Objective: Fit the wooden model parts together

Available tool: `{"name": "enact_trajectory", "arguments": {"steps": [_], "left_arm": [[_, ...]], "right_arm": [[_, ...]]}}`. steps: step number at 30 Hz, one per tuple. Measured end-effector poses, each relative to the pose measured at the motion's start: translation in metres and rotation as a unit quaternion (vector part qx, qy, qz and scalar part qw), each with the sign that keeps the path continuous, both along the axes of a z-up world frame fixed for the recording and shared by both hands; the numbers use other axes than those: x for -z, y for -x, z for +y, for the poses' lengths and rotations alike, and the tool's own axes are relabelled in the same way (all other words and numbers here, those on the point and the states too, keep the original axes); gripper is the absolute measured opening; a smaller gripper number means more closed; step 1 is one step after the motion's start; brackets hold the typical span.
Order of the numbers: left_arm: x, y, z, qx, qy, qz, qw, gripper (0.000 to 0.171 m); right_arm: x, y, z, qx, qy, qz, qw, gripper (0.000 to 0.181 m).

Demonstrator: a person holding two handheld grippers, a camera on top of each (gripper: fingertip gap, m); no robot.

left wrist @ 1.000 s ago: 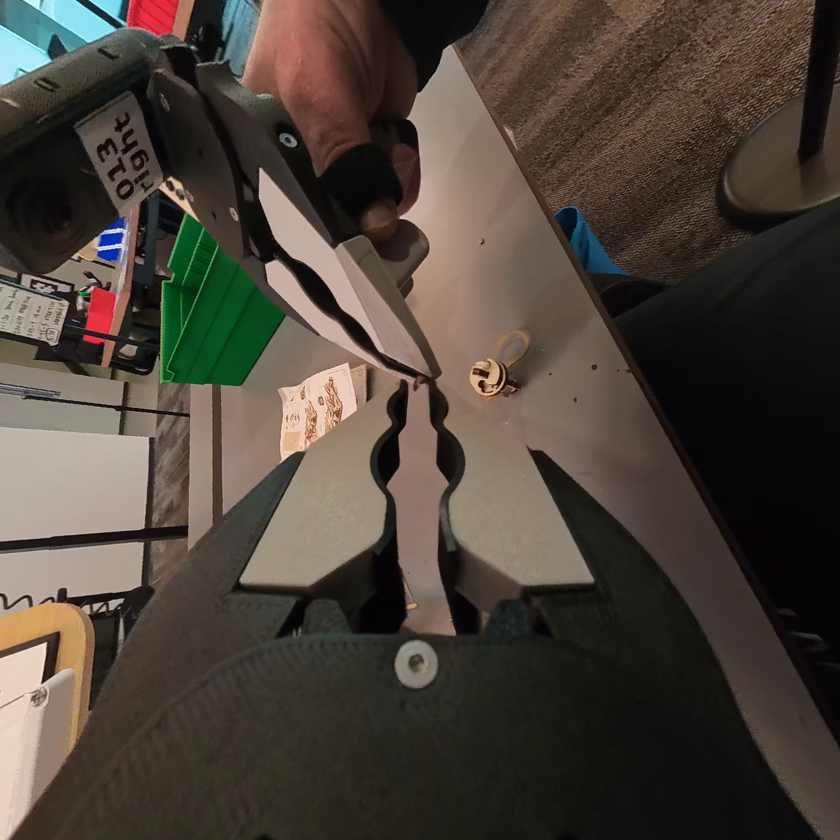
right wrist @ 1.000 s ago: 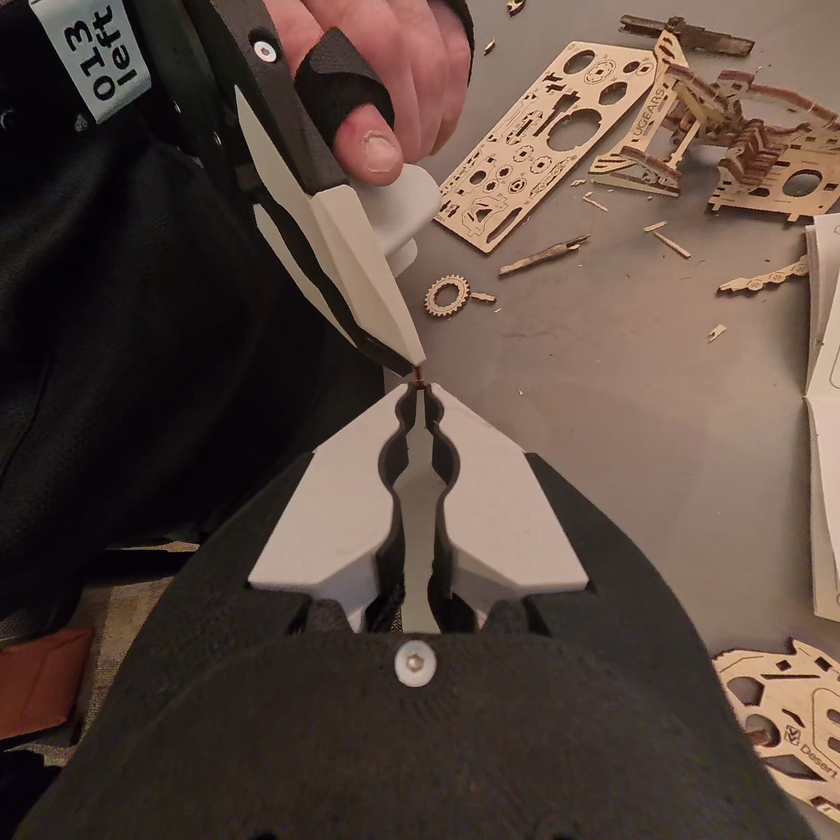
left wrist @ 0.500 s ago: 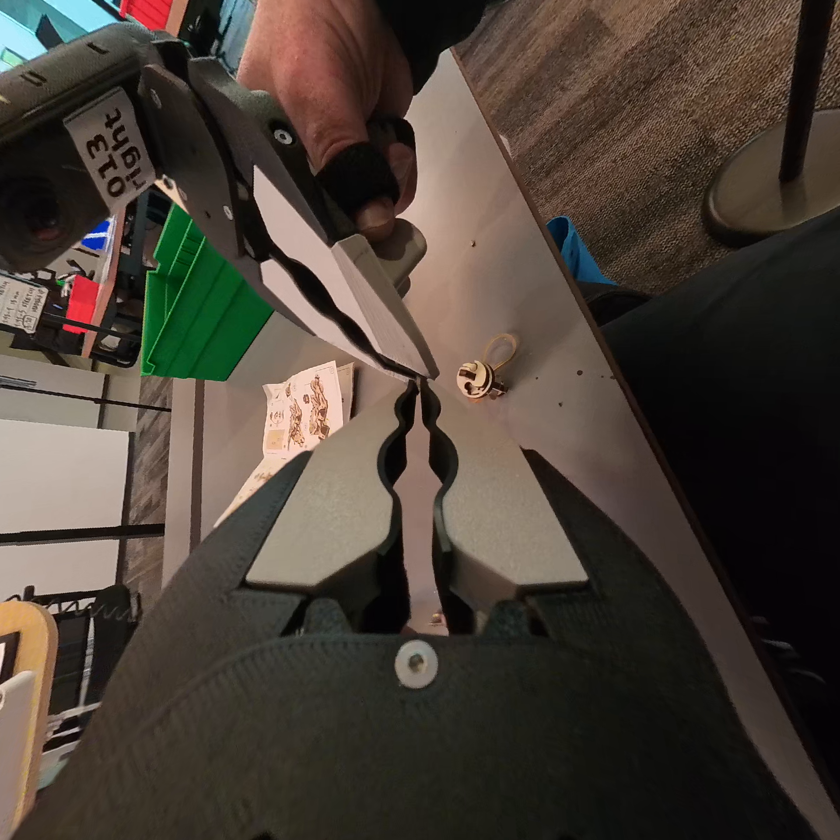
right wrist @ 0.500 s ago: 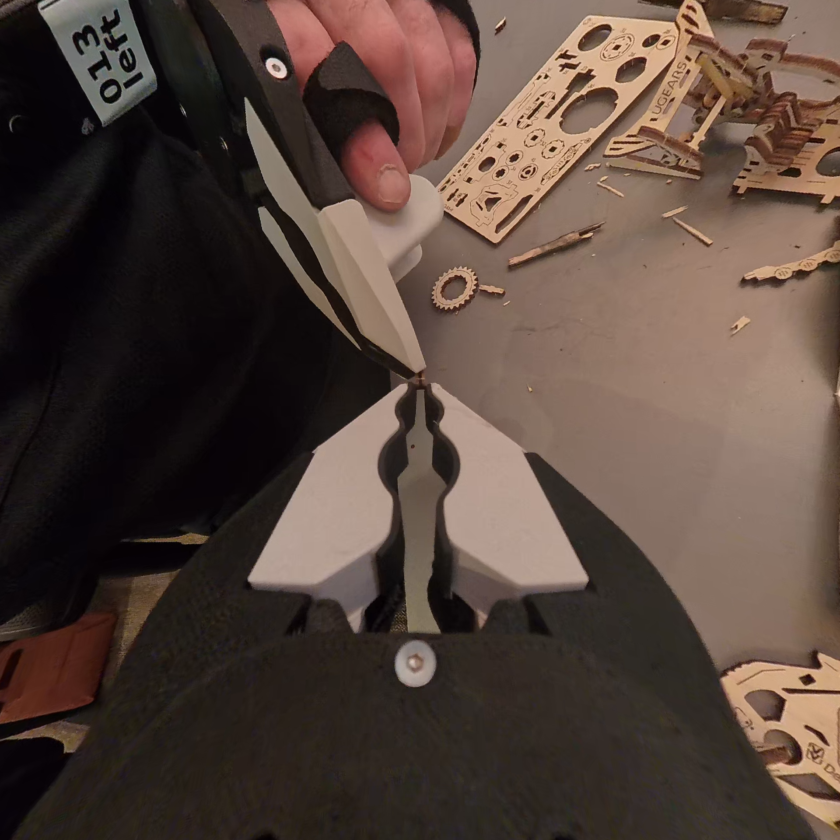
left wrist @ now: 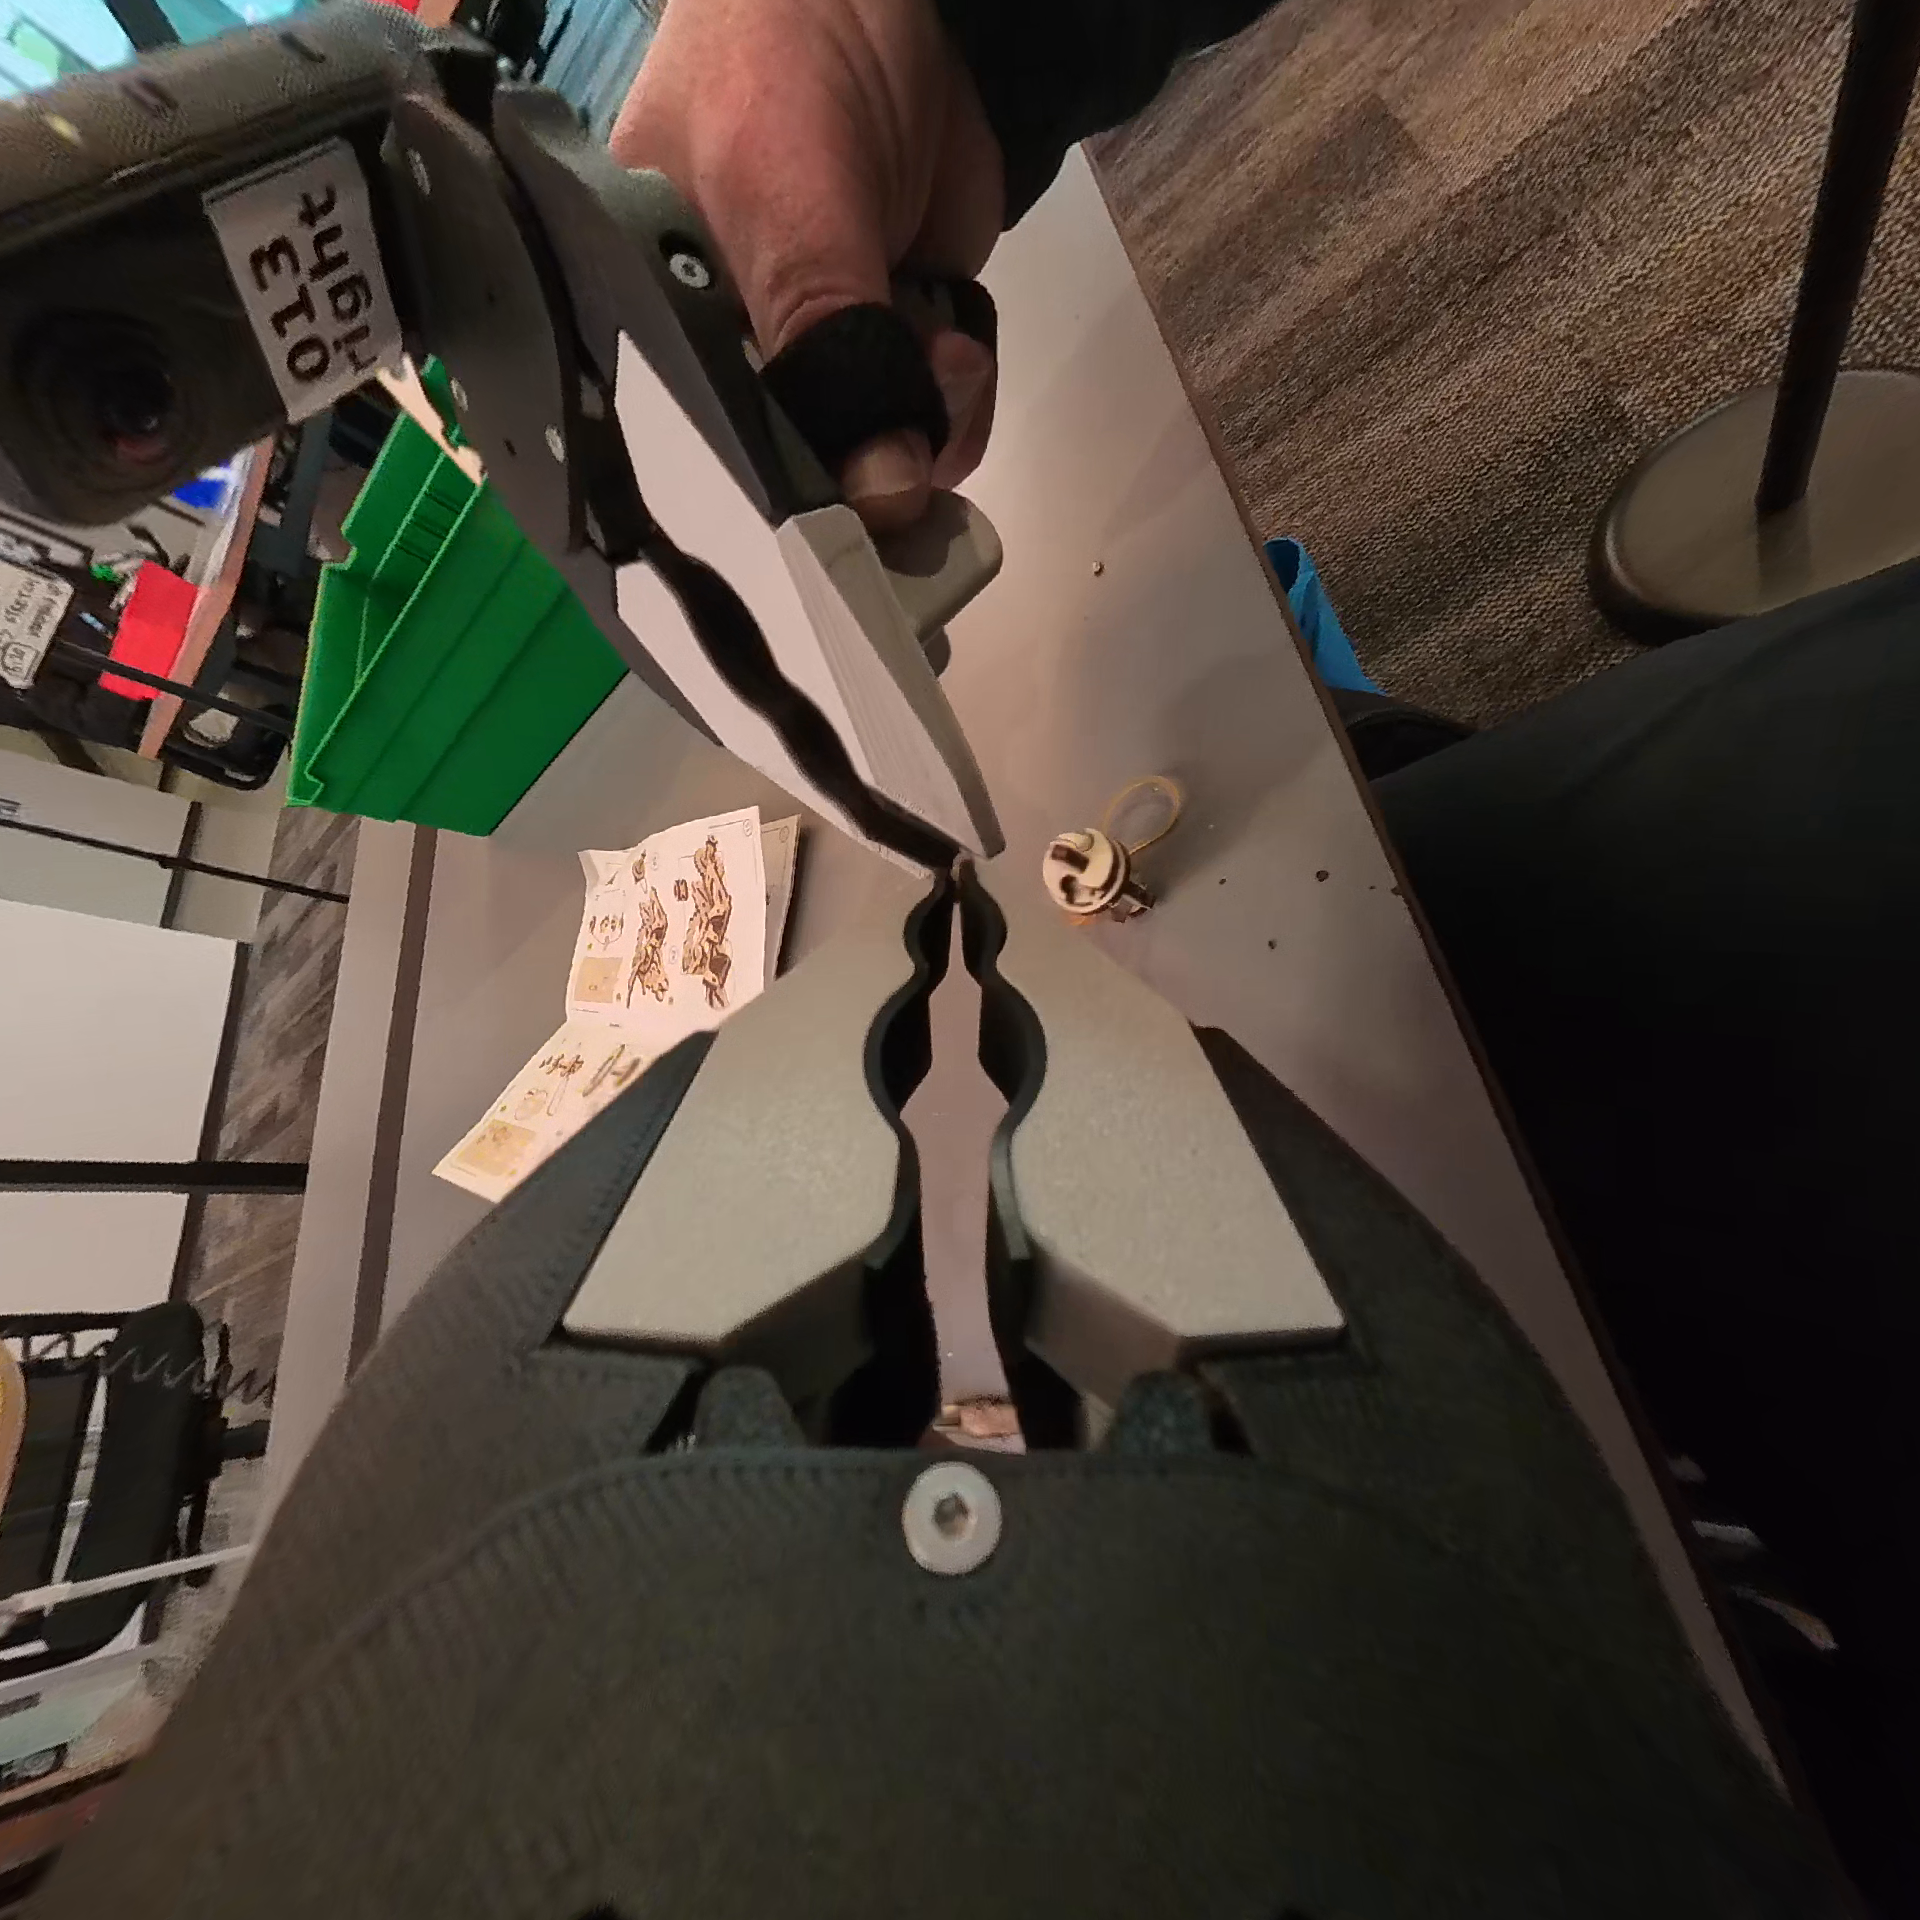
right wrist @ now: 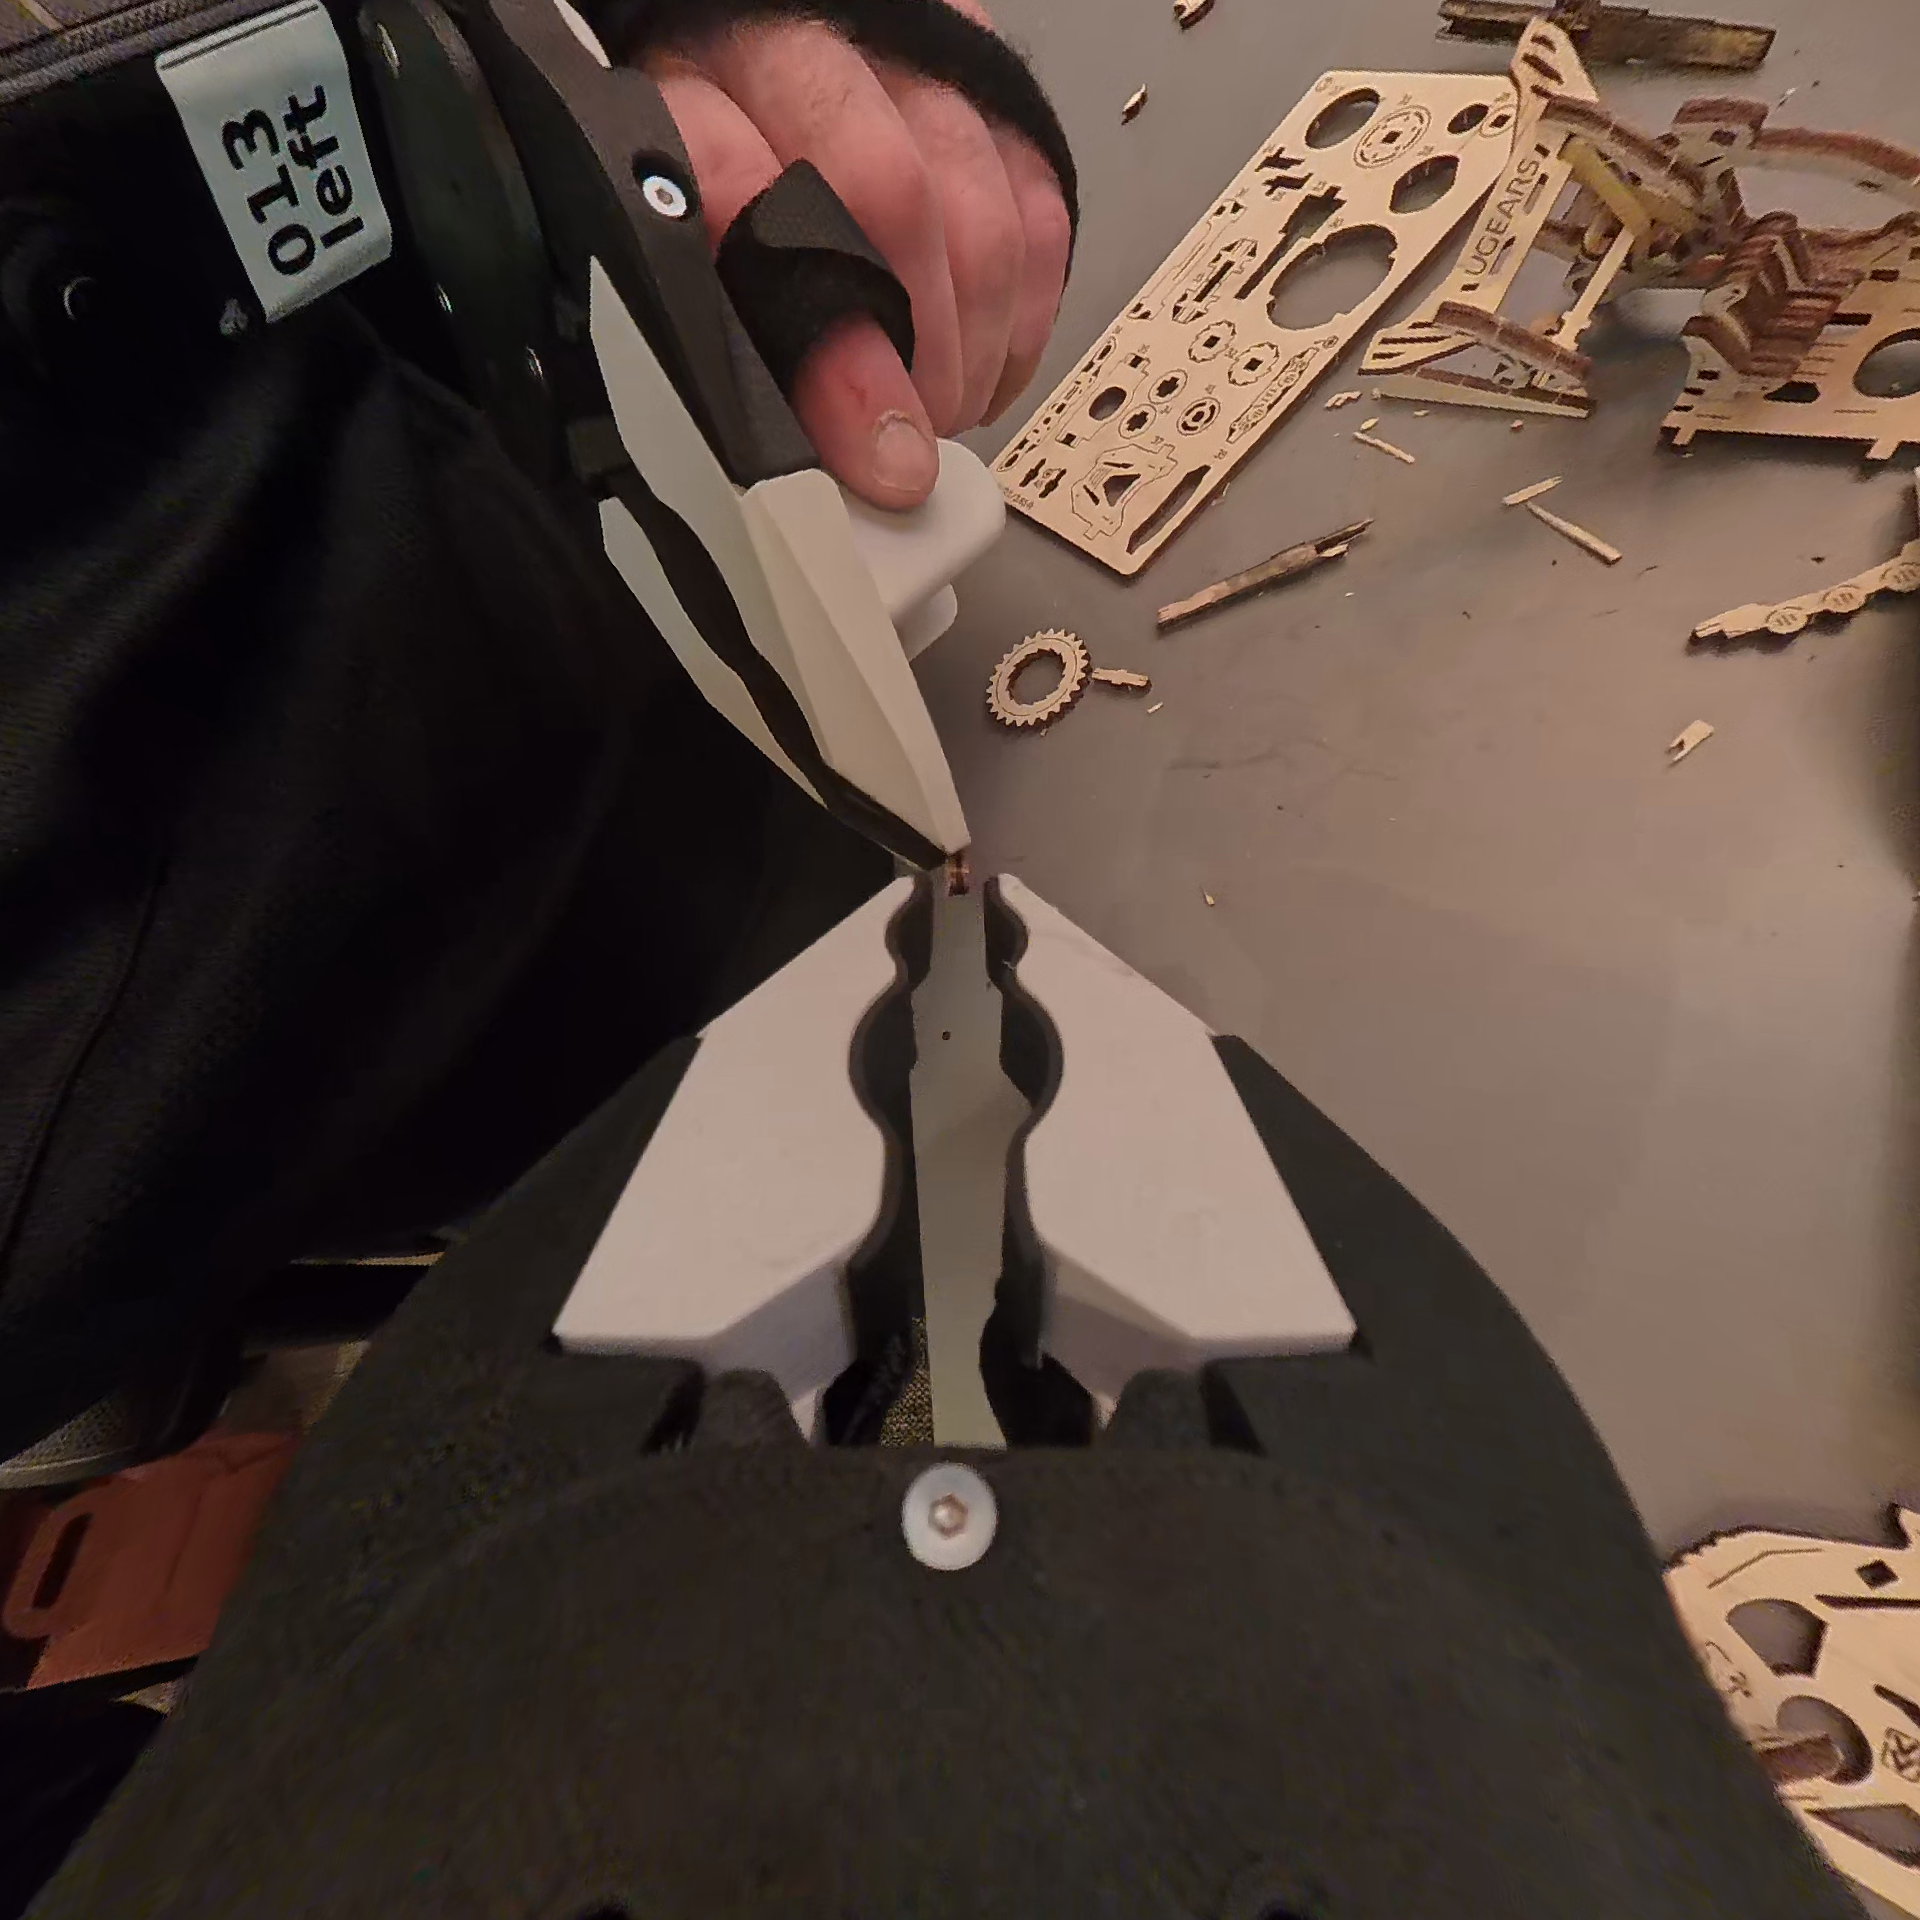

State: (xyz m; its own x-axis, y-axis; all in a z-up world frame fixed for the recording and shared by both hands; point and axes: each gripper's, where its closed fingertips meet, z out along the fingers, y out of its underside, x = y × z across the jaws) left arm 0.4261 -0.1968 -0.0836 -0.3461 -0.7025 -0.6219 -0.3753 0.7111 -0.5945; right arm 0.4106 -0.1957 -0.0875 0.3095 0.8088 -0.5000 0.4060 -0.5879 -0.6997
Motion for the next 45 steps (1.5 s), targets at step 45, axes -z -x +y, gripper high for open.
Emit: {"name": "enact_trajectory", "arguments": {"steps": [45], "left_arm": [[0.042, -0.015, 0.002, -0.201, 0.355, 0.034, 0.912, 0.0]], "right_arm": [[0.059, -0.014, 0.003, 0.101, -0.135, -0.101, 0.98, 0.038]]}}
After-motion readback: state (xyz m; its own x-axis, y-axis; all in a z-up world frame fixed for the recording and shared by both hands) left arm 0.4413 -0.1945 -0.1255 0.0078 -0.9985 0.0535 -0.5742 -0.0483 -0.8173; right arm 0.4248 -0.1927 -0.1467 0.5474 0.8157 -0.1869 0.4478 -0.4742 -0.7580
